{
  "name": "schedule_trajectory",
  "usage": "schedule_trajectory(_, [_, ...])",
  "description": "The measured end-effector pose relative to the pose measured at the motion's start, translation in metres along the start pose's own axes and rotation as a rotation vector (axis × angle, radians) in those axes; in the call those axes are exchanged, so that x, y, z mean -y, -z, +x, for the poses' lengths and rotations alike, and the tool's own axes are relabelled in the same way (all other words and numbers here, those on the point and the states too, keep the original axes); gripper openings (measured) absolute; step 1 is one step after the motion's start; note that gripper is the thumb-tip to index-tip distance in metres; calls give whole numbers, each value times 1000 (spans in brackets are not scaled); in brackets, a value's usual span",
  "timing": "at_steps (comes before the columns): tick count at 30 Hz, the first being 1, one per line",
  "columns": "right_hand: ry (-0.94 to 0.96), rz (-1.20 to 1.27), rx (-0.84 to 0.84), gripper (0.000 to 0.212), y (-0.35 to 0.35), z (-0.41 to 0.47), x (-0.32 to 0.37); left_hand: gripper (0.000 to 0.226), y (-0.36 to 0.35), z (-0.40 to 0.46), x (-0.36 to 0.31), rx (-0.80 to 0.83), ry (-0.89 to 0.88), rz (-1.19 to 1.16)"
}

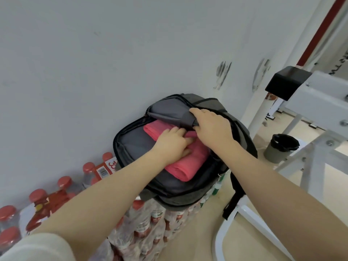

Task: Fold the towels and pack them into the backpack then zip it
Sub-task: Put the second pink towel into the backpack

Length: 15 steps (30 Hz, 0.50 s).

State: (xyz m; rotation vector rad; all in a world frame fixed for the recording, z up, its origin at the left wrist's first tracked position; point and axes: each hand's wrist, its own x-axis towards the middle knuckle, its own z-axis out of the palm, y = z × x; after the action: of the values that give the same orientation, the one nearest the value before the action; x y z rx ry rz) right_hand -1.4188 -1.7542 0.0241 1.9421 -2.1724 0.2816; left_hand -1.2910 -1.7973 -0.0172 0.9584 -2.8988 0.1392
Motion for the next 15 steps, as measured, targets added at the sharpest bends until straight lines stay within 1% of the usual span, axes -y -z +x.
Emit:
schedule_trajectory(1, [-2,2,-9,45,-3,-4,1,41,-1,-12,5,-104,-42,14])
schedule_trajectory(2, [4,-5,-30,45,-6,-7,1,42,-3,-25,11,-206,-119,-45])
schedule_trajectory(3, [15,-25,-55,46,-9,-8,3,45,-9,-38,18,-273,-222,-85])
schedule_trajectory(5, [35,-76,-108,51,-14,-9,7,57,-25,-57,29,-225,-396,-3])
schedule_trajectory(6, [41,-97,-119,54,-15,-9,10,61,-34,-60,32,-177,-436,52])
schedule_trajectory(7, [44,-111,-120,55,-16,-10,12,62,-38,-60,32,-143,-421,83])
schedule_trajectory(9, [48,-119,-132,54,-18,-13,12,59,-41,-50,30,24,-267,60])
schedule_trajectory(10, [47,-115,-144,52,-18,-14,12,57,-40,-44,28,73,-210,25])
schedule_trajectory(12, [40,-102,-174,51,-19,-14,10,55,-39,-28,23,61,-123,-50])
schedule_trajectory(13, [35,-88,-186,51,-19,-14,8,54,-43,-19,23,49,-76,-46])
schedule_trajectory(15, [43,-63,-205,50,-22,-15,6,53,-45,-7,22,149,33,-61])
